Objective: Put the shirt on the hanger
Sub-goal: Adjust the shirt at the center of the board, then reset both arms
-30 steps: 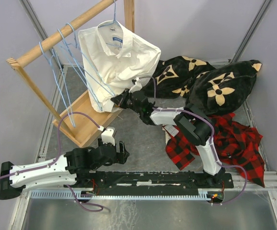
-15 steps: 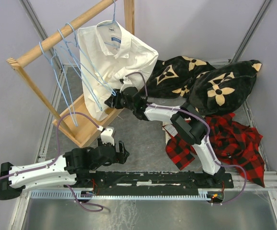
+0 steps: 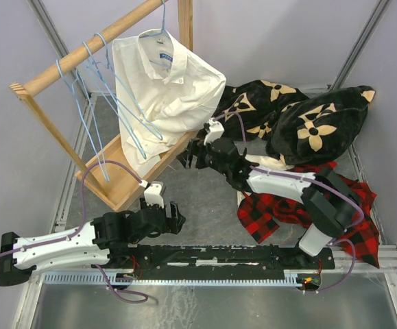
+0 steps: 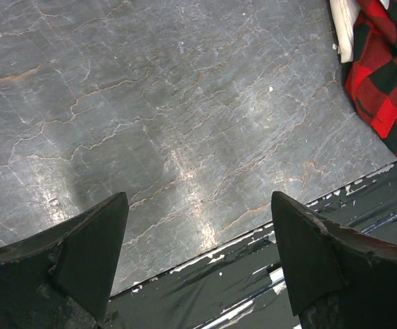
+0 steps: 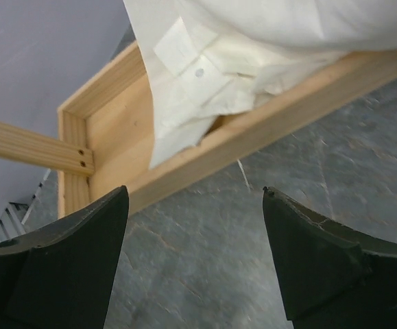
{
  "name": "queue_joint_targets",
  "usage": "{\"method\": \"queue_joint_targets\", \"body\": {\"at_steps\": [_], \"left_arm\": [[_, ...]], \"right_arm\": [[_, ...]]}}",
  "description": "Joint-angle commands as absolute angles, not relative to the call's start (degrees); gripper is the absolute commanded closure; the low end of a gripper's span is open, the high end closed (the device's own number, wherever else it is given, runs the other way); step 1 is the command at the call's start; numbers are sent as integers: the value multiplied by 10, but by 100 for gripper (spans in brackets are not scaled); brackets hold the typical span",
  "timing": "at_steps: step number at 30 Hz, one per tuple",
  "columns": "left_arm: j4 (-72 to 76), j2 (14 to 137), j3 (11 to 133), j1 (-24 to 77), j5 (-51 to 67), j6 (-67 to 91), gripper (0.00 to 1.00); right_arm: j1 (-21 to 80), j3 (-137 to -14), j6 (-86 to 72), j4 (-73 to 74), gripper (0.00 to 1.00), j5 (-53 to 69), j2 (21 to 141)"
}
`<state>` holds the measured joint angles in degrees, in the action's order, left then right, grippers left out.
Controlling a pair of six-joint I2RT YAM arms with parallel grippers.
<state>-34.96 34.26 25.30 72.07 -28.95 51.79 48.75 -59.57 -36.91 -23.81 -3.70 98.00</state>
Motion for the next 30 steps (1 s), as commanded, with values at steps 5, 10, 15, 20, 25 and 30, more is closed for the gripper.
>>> {"method": "queue_joint_targets", "body": {"at_steps": [5,10,15,20,25,30], "left_arm": [[-296,355,248,720,-323,533,8],[-280,389,251,720,-344,543,4],[-257,405,253,720,-382,526,3],[-275,399,279,720,-432,495,2],[-340,393,350,720,-466,464,2],[-367,370,354,720,-480,454,3]], "right_arm": [[489,-432,-317,-98,12,-110,778],[488,-430,-311,115,1,-179,661],[488,-494,-289,334,1,-246,569],[488,-562,-264,479,1,-289,437],[488,-622,-251,574,1,-359,286],[488,-622,-241,589,1,-371,190]]}}
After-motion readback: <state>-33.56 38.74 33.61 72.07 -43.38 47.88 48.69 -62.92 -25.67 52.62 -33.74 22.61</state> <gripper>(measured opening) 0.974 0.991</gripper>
